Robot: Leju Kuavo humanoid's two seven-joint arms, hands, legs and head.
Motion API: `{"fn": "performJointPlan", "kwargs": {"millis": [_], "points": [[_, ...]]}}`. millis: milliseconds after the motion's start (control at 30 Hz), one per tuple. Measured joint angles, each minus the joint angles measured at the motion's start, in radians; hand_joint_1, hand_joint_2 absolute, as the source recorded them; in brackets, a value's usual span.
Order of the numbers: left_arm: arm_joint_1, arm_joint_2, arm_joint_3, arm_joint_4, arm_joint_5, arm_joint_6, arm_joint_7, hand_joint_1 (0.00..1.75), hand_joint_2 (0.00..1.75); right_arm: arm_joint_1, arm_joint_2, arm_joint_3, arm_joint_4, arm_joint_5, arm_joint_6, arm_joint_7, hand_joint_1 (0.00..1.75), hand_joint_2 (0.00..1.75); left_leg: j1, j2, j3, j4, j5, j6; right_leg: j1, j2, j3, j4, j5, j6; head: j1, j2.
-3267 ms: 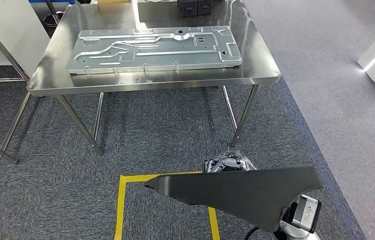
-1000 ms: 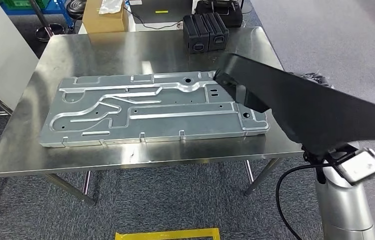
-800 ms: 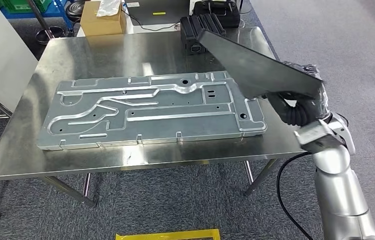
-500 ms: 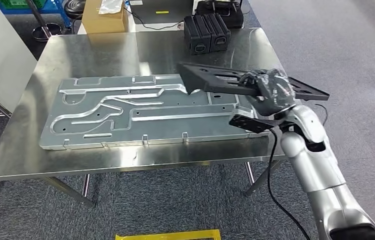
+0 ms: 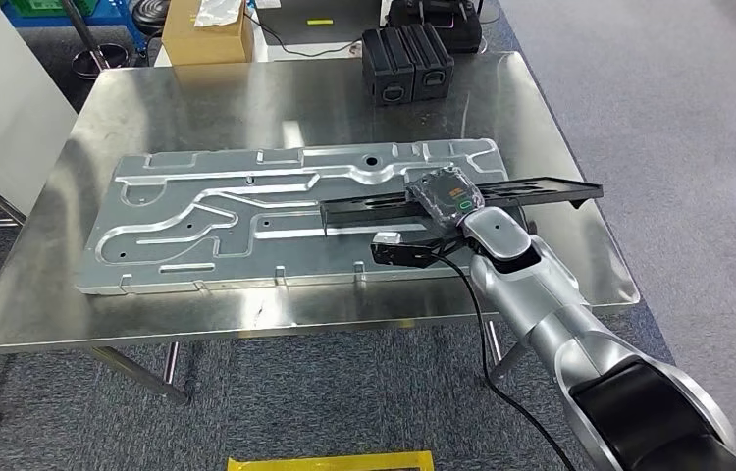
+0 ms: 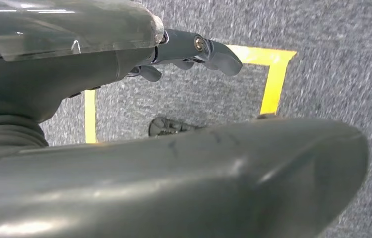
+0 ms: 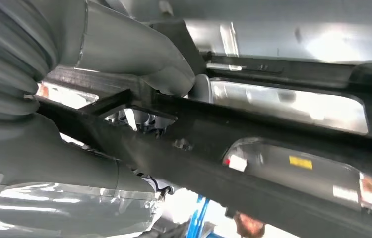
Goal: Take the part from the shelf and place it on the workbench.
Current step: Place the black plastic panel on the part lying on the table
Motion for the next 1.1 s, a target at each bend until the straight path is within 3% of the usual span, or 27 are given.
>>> {"fn": "performJointPlan", "kwargs": {"millis": [67,167,200,233,267,333,400,500,567,667,700,733,767,867,933,1033,1100], "points": [[0.001,0.001,0.000,0.000,-0.003,-0.004,-0.004,0.00,0.00,-0.013,0.019,0.012,0.032,0.011,0.008,0.013,1.75,1.75,0.001,0.003,-0.017,0.043,-0.028,-0.010,-0.005,0.000,0.007,-0.009,0.003,-0.010,-0.001,0.000],[0.001,0.001,0.000,0.000,-0.005,-0.014,-0.011,0.00,0.00,-0.034,0.051,0.031,0.084,0.024,0.025,0.033,1.75,1.75,0.003,0.006,-0.104,0.221,-0.104,-0.016,-0.004,0.000,0.012,-0.010,0.000,-0.022,-0.002,0.000],[0.002,0.001,0.000,0.000,-0.006,-0.016,-0.013,0.00,0.00,-0.036,0.064,0.038,0.102,0.029,0.032,0.040,1.75,1.75,0.003,0.006,-0.125,0.259,-0.110,-0.016,-0.003,0.000,0.013,-0.007,-0.003,-0.023,-0.001,0.000],[0.002,0.002,0.000,0.000,-0.007,-0.018,-0.016,0.00,0.00,-0.037,0.076,0.043,0.117,0.032,0.039,0.048,1.75,1.75,0.003,0.006,-0.130,0.261,-0.096,-0.016,-0.003,0.002,0.013,-0.004,-0.005,-0.024,-0.001,0.000],[0.003,0.002,0.000,0.000,-0.009,-0.018,-0.018,0.00,0.00,-0.036,0.088,0.048,0.128,0.035,0.043,0.056,1.75,1.75,0.003,0.006,-0.114,0.223,-0.065,-0.015,-0.003,0.003,0.014,0.000,-0.008,-0.023,-0.001,0.000],[0.002,0.004,0.000,0.000,-0.012,-0.019,-0.024,0.00,0.87,-0.039,0.108,0.054,0.143,0.037,0.051,0.071,0.87,0.87,0.002,0.007,-0.056,0.094,-0.006,-0.010,-0.001,0.007,0.015,0.009,-0.016,-0.018,-0.001,0.000],[0.000,0.004,0.000,0.000,-0.016,-0.020,-0.031,0.00,1.75,-0.042,0.124,0.057,0.158,0.037,0.059,0.083,0.00,0.00,-0.001,0.006,-0.021,0.022,0.011,-0.003,0.002,0.010,0.013,0.015,-0.021,-0.009,-0.001,0.000],[0.001,0.003,0.000,0.000,-0.023,-0.016,-0.036,0.00,1.75,-0.042,0.141,0.057,0.181,0.030,0.064,0.095,0.00,0.00,0.000,0.005,-0.017,0.013,0.012,0.011,0.001,0.010,0.013,0.016,-0.023,0.006,-0.001,0.000],[0.001,0.002,-0.001,0.000,-0.028,-0.013,-0.036,0.00,1.75,-0.042,0.146,0.057,0.189,0.017,0.059,0.098,0.00,0.00,0.003,0.006,-0.014,0.006,0.016,0.023,0.000,0.007,-0.004,0.057,-0.052,0.016,0.000,0.000],[0.001,0.001,-0.001,0.000,-0.030,-0.008,-0.040,0.00,0.44,-0.036,0.149,0.055,0.197,-0.017,0.037,0.088,0.00,0.00,0.003,0.007,-0.013,0.004,0.017,0.029,-0.003,0.003,-0.091,0.236,-0.138,0.027,0.002,0.000],[0.001,0.001,-0.001,0.000,-0.030,-0.006,-0.043,0.00,0.00,-0.031,0.149,0.052,0.199,-0.030,0.028,0.079,0.00,0.00,0.003,0.007,-0.013,0.004,0.016,0.030,-0.003,0.003,-0.114,0.279,-0.148,0.028,0.003,0.000],[0.001,0.001,-0.001,0.000,-0.030,-0.004,-0.045,0.00,0.00,-0.028,0.150,0.046,0.200,-0.046,0.018,0.065,0.00,0.00,0.002,0.007,-0.013,0.004,0.016,0.029,-0.003,0.003,-0.121,0.287,-0.139,0.027,0.003,0.000],[0.001,0.001,-0.001,0.000,-0.029,-0.003,-0.046,0.00,0.00,-0.026,0.151,0.038,0.199,-0.063,0.006,0.049,0.00,0.00,0.002,0.006,-0.012,0.005,0.016,0.029,-0.002,0.003,-0.108,0.256,-0.113,0.024,0.003,0.000],[0.001,-0.004,-0.001,0.000,-0.027,-0.002,-0.046,0.00,0.00,-0.027,0.154,-0.004,0.186,-0.133,-0.028,-0.019,0.00,0.00,-0.001,0.005,-0.009,0.005,0.014,0.025,0.005,0.002,-0.014,0.059,-0.022,0.006,0.002,0.000],[0.002,-0.007,-0.001,0.000,-0.024,-0.003,-0.047,0.00,0.00,-0.026,0.155,-0.043,0.166,-0.196,-0.056,-0.085,0.00,0.00,-0.002,0.005,-0.010,0.004,0.013,0.017,0.012,0.001,0.010,0.005,-0.011,-0.003,0.002,0.000],[0.004,-0.007,0.000,0.000,-0.023,-0.010,-0.051,0.00,0.00,-0.015,0.155,-0.103,0.111,-0.287,-0.096,-0.184,0.00,0.00,-0.002,0.007,-0.009,0.008,0.005,0.001,0.008,0.000,0.017,-0.008,-0.005,-0.015,0.001,0.000],[0.004,-0.007,0.000,0.000,-0.023,-0.017,-0.057,0.00,0.00,0.004,0.149,-0.133,0.049,-0.337,-0.140,-0.237,0.00,0.00,-0.002,0.008,-0.035,0.073,-0.038,-0.007,0.001,-0.002,0.025,-0.019,0.000,-0.025,0.000,0.000]]}}
